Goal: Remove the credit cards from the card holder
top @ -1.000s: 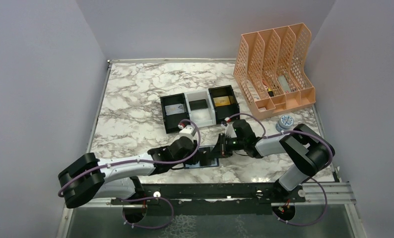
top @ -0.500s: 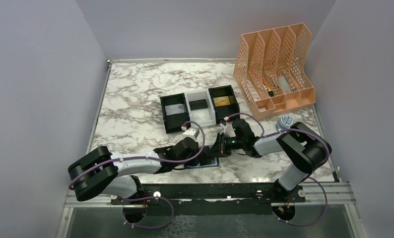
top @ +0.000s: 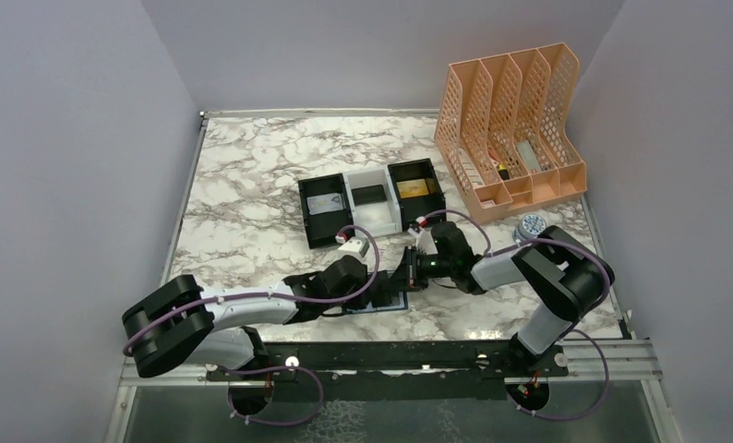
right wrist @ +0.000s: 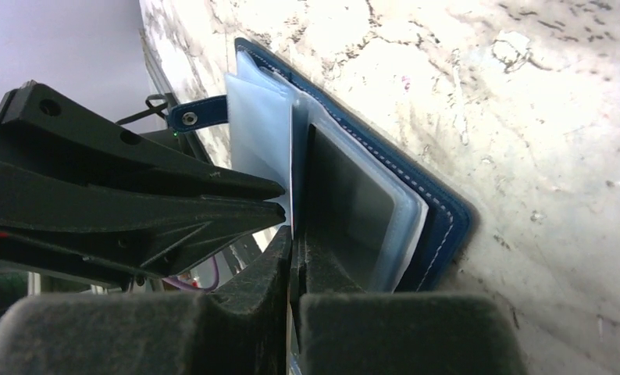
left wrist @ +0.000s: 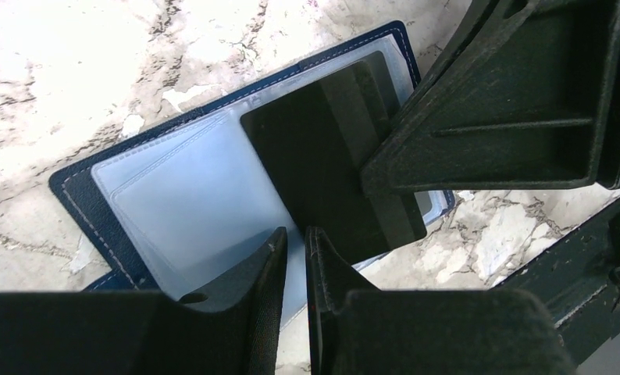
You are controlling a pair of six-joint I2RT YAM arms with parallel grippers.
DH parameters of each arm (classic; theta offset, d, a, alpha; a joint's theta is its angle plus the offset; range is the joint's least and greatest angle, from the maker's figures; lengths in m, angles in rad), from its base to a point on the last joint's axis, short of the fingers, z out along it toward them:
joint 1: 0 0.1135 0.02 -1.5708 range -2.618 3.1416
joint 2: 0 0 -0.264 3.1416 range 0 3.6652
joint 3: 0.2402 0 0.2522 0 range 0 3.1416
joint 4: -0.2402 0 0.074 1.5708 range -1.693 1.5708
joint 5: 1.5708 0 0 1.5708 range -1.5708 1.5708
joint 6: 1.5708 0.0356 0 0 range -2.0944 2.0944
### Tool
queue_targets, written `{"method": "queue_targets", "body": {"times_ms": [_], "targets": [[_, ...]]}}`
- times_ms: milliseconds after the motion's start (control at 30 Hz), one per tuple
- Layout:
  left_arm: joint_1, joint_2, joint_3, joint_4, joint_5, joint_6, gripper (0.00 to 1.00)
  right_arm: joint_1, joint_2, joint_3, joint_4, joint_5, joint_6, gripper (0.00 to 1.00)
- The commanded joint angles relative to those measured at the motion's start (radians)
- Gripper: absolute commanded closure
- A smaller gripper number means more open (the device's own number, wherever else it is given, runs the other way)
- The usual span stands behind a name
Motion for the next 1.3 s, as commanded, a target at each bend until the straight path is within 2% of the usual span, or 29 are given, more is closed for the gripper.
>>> {"method": "queue_targets", "body": {"times_ms": [0,333,433,567,767,967,1100,1267], "targets": [[0.001,-0.073,-0.007,-0.068,-0.031,-0.006,0.81,0.003,-0.103,-0.011,-0.072,0.117,-0.045,0.99],[0.001,-0.214,0.005,-0.159,-0.054,0.004,0.73,0.003,-0.294,-0.014,-0.280,0.200,-0.149,0.99],[0.003,-0.233,0.002,-0.148,-0.039,0.009,0.65,0.003,-0.362,-0.037,-0.282,0.239,-0.170,0.99],[0.011,-0.209,0.003,-0.078,0.063,0.061,0.49,0.002,-0.453,-0.049,-0.308,0.326,-0.193,0.99],[0.019,-0.089,0.031,0.042,0.172,0.068,0.48,0.003,-0.576,-0.056,-0.413,0.520,-0.194,0.99],[0.021,0.023,0.062,0.092,0.184,0.038,0.53,0.002,-0.633,-0.069,-0.436,0.559,-0.184,0.99],[0.021,0.008,0.060,0.010,0.094,0.026,0.58,0.002,-0.624,-0.056,-0.453,0.550,-0.203,0.99],[0.023,-0.042,0.034,-0.110,-0.004,0.032,0.59,0.002,-0.615,-0.030,-0.465,0.568,-0.233,0.99]]}}
